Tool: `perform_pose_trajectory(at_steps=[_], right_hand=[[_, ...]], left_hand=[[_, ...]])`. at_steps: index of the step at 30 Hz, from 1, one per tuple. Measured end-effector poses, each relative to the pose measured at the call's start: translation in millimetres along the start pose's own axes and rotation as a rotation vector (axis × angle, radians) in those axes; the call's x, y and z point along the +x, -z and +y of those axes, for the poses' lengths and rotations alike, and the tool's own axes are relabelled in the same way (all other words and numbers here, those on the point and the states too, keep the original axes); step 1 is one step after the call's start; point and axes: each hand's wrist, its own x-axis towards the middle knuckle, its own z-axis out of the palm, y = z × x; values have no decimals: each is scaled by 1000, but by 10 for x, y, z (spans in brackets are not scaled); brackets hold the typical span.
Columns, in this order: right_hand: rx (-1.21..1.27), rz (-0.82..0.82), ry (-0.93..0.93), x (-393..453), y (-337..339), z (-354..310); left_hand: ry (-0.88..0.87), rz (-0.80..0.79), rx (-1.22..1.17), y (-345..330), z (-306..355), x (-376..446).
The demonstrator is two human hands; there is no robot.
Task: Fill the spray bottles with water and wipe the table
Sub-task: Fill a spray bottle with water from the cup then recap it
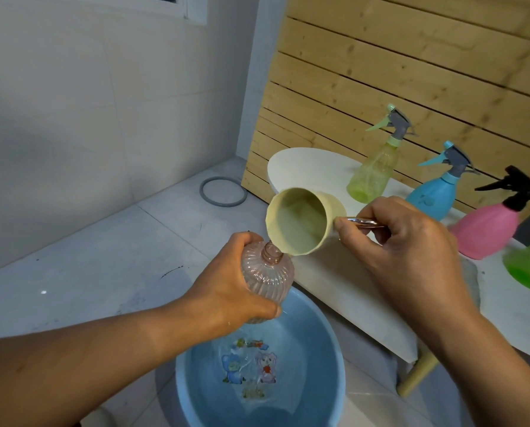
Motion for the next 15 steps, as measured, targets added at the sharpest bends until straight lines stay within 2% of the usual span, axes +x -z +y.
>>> perform_pose_trajectory(at_steps=[15], right_hand=[[-70, 34, 22, -4, -8, -10]], left_hand=[[12, -19, -21, 5, 19, -16]])
